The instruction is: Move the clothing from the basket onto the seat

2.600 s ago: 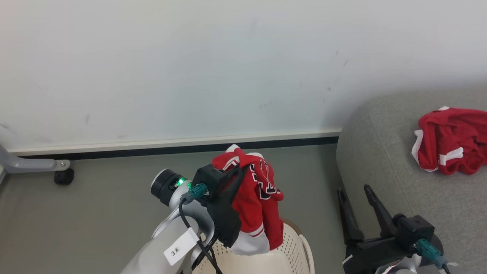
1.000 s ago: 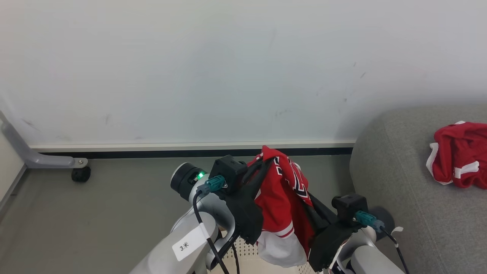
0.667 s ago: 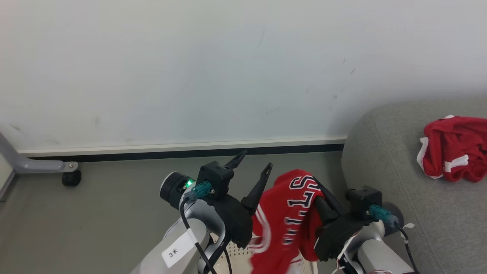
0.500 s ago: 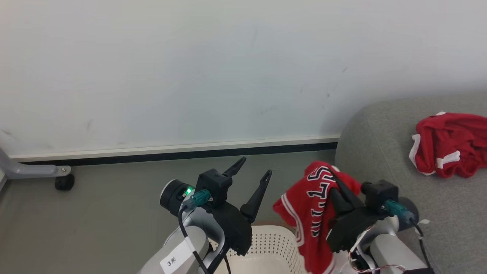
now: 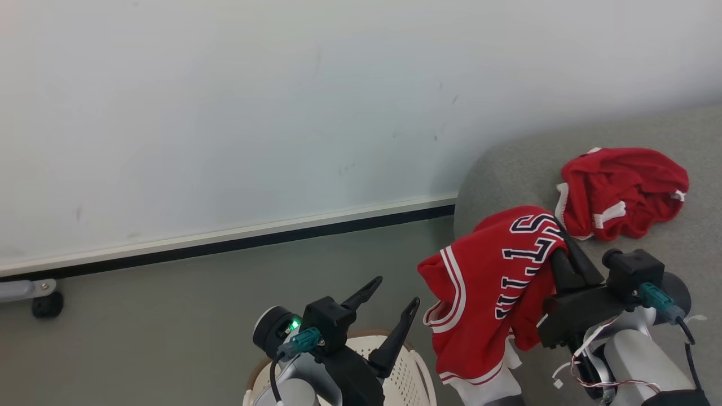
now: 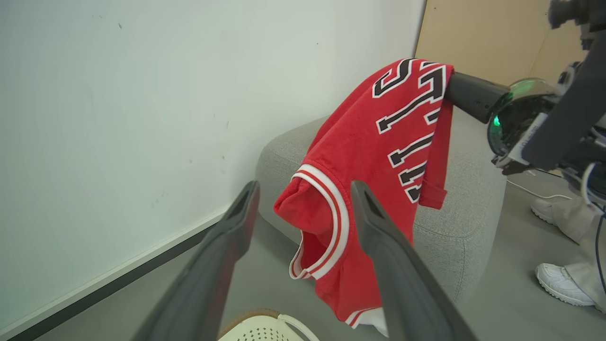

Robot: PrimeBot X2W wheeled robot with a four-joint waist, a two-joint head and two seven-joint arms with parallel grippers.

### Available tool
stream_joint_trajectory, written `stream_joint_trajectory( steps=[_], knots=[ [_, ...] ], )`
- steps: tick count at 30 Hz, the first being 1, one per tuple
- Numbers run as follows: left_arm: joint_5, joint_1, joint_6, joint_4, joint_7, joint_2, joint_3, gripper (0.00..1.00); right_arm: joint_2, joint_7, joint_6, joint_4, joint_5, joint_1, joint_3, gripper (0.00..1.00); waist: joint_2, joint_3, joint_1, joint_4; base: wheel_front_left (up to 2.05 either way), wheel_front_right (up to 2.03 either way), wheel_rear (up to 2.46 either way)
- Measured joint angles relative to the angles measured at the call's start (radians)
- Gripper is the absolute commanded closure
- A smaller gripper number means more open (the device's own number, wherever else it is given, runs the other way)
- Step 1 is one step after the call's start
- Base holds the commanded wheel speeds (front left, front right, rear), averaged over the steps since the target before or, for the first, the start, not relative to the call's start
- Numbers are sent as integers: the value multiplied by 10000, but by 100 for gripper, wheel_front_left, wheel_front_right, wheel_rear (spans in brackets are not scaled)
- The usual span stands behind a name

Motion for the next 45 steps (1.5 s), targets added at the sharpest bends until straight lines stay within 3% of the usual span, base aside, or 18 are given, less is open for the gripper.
stream_joint_trajectory(
  steps=[24,33,40,45],
  knots=[
    [52,552,12,-581,-228,-140,-610,0,-1035,673,-81,-2209,-59,87,-332,100,0,102,0,-2647,0,0,0],
    [90,503,61,-719,-226,-159,-662,0,-1149,1049,-25,-2247,127,-394,-543,100,0,541,0,-2686,0,0,0],
    [240,184,282,-1267,-153,-36,-564,0,-1400,1421,362,-1916,157,-2672,-688,100,0,1147,0,-2494,0,0,0],
    [479,-291,376,-1672,13,186,-414,0,-1676,1630,453,-1363,155,-4577,-1051,100,0,1747,1,-2284,0,0,0]
  ],
)
